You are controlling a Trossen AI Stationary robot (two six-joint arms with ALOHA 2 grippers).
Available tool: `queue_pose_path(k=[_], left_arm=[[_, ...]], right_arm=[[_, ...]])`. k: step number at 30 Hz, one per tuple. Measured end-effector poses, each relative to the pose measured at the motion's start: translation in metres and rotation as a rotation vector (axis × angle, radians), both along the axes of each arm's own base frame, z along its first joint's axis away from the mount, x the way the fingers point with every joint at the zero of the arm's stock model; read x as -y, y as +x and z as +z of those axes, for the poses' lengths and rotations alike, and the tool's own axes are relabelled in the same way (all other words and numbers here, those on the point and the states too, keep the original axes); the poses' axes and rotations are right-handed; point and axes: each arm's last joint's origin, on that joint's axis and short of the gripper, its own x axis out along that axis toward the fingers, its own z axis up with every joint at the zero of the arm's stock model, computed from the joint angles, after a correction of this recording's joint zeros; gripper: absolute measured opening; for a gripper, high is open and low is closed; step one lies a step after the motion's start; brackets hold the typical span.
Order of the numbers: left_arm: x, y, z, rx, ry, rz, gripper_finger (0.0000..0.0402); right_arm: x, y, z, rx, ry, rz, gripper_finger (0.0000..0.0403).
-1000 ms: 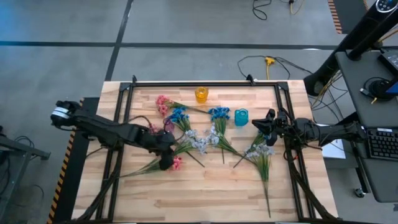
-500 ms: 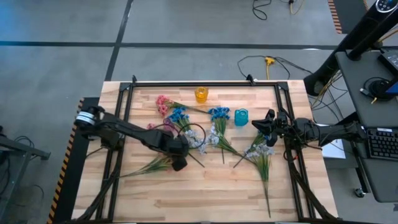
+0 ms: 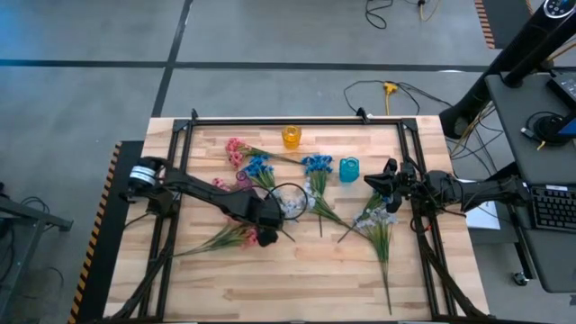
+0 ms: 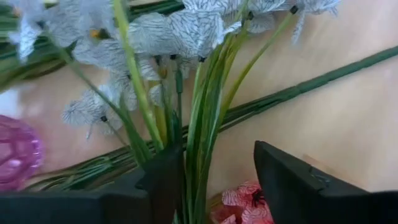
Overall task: Sort flowers into vase by color
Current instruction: Put the left white flowers into the purple vase
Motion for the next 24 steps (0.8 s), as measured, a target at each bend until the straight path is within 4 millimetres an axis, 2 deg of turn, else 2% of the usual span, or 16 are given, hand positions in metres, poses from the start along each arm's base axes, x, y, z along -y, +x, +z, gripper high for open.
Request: queue_pose_path(k=[7,15,24], left_arm=[[0.000,0.001,0.005,-0.002,0.015,-0.012,0.0217],[0.000,-0.003,0.007,-0.043,0.030,0.000,0.0215],[0.004,-0.003,0.021,-0.084,0.042,-0.018,0.0215]], right_arm=[[0.000,0.000,0.000,0.000,0.000,0.000,0.0034],[0.000,0.000,0.000,0.000,0.002,0.000,0.0034],[0.000,0.000,0.000,0.001,0.009,-0.003,0.0034]])
